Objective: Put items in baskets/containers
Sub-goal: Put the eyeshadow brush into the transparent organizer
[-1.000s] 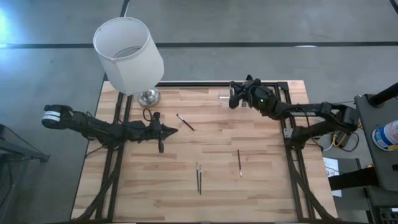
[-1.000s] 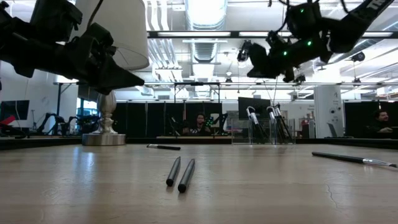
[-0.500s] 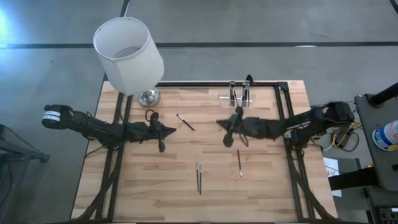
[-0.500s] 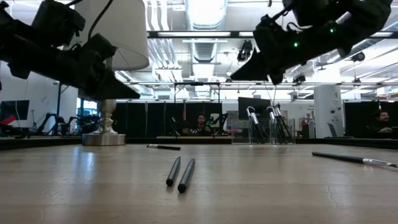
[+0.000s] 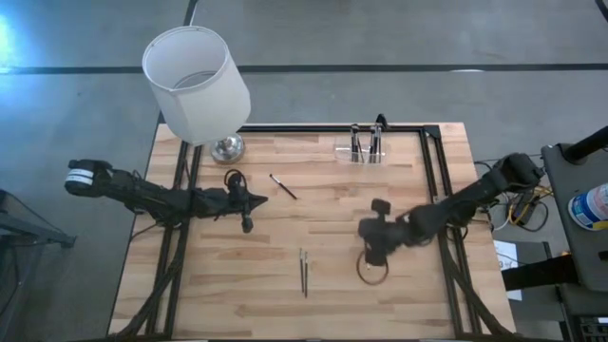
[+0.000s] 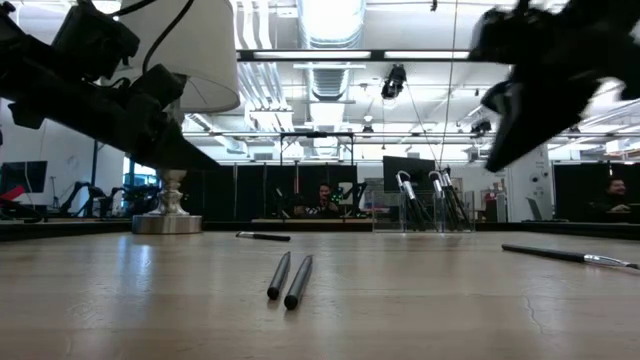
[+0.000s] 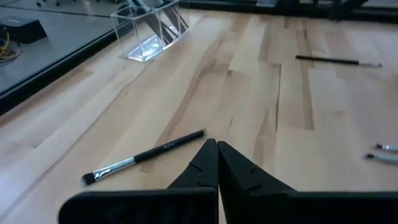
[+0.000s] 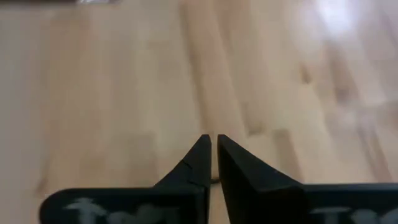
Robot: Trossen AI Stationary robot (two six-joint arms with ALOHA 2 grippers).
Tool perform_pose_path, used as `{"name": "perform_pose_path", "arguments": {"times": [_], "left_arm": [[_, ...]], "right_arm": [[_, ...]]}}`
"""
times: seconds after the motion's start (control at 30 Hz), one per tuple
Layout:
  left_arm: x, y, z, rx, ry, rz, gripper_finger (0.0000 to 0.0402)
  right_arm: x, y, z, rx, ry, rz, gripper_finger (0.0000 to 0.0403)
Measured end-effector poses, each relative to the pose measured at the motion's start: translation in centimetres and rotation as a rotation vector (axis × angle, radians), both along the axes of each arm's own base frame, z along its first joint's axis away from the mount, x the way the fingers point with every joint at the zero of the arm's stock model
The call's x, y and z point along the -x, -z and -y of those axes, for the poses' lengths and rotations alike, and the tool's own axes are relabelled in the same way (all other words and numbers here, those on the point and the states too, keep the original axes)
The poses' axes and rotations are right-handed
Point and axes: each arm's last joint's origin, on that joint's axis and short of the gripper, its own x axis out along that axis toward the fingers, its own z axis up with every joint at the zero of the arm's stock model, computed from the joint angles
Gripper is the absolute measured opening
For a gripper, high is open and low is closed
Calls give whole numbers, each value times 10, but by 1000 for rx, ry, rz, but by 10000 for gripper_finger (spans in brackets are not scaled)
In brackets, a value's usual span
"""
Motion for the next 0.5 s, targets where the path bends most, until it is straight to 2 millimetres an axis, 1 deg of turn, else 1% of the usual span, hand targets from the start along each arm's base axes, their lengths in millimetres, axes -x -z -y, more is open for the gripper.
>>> {"name": "perform_pose_path", "arguments": {"times": [0.07, 0.13, 0.23, 0.37, 0.5], "left_arm": [[0, 1, 0, -14, 5, -6, 0], [-1, 1, 0, -29, 10, -15, 0], [-2, 2, 0, -36, 12, -12, 0], [-3, 4, 0, -51, 17, -31, 0], [-4, 8, 0, -62, 22, -54, 0]], "right_arm": [[6, 1, -13, 16, -36, -55, 40], [11, 5, -21, 36, -72, -117, 57], [10, 13, -29, 41, -129, -182, 82], [2, 29, -35, 71, -238, -291, 109], [-11, 38, -44, 137, -320, -403, 135]]}}
